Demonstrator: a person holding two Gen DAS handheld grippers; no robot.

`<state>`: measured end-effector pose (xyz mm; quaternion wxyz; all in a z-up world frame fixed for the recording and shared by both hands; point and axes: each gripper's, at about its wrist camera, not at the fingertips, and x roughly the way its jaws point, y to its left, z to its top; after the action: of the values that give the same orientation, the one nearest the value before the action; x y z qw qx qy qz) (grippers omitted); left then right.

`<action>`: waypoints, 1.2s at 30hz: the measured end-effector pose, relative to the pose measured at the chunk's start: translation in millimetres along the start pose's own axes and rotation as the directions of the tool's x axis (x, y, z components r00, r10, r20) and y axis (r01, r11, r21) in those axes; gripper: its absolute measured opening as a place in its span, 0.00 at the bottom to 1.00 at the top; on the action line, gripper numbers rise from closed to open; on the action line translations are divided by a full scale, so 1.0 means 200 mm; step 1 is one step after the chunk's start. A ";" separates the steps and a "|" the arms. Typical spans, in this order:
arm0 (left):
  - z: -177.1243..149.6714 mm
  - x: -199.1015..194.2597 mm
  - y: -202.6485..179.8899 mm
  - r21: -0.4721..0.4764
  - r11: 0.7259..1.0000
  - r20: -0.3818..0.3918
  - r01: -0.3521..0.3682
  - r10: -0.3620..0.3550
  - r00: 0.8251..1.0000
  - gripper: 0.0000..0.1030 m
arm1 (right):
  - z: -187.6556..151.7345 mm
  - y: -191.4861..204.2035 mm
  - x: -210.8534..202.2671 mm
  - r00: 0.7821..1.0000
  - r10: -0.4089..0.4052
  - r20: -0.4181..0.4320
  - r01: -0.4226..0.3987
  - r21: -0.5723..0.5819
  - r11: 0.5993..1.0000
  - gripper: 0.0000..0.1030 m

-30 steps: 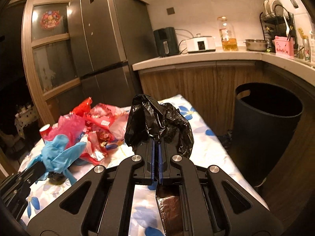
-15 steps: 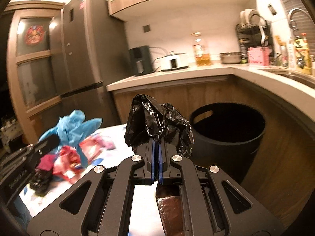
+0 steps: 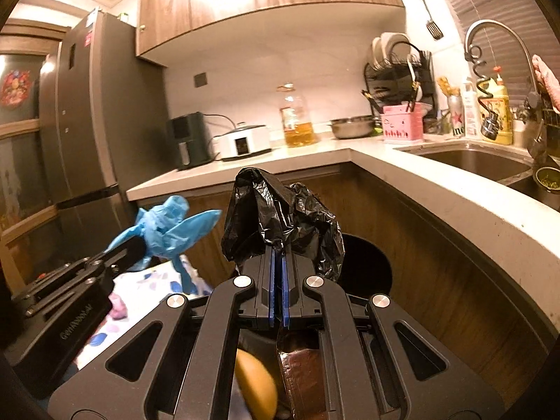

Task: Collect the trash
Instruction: 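Carry the blue glove and black bag to the bin and open both grippers, then move both tools back from the bin to the table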

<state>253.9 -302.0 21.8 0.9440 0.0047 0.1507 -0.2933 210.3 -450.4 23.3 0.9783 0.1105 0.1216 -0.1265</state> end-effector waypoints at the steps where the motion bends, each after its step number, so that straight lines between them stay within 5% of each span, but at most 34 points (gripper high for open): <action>1: 0.00 0.03 -0.02 0.005 1.000 0.000 0.011 -0.011 1.000 0.03 | 0.01 -0.02 0.01 1.000 -0.004 0.002 0.004 0.000 1.000 0.03; 13: -0.03 0.32 -0.07 0.011 0.996 -0.033 0.092 -0.091 0.995 0.05 | 0.04 -0.13 0.22 1.000 -0.018 -0.004 0.018 0.003 1.000 0.04; 16: -0.03 0.35 -0.08 0.002 0.996 -0.039 0.091 -0.091 0.995 0.17 | 0.04 -0.15 0.26 1.000 -0.022 -0.017 0.022 0.001 1.000 0.06; 18: -0.04 0.36 -0.06 -0.010 0.996 -0.039 0.091 -0.091 0.995 0.35 | 0.03 -0.16 0.29 0.999 -0.020 -0.033 0.020 0.008 1.000 0.09; 26: -0.05 0.32 0.05 -0.053 0.998 -0.020 0.031 -0.032 0.999 0.65 | 0.00 -0.19 0.32 0.997 -0.047 -0.061 0.048 0.014 0.999 0.33; 36: -0.06 0.17 0.13 -0.055 0.995 -0.024 -0.086 0.085 0.996 0.85 | -0.05 -0.15 0.21 0.993 -0.088 -0.073 0.089 0.009 0.996 0.65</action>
<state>291.7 -297.7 -0.9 0.9538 -0.0121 0.1688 -0.2484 239.6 -485.6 -2.8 0.9660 0.1155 0.1611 -0.1662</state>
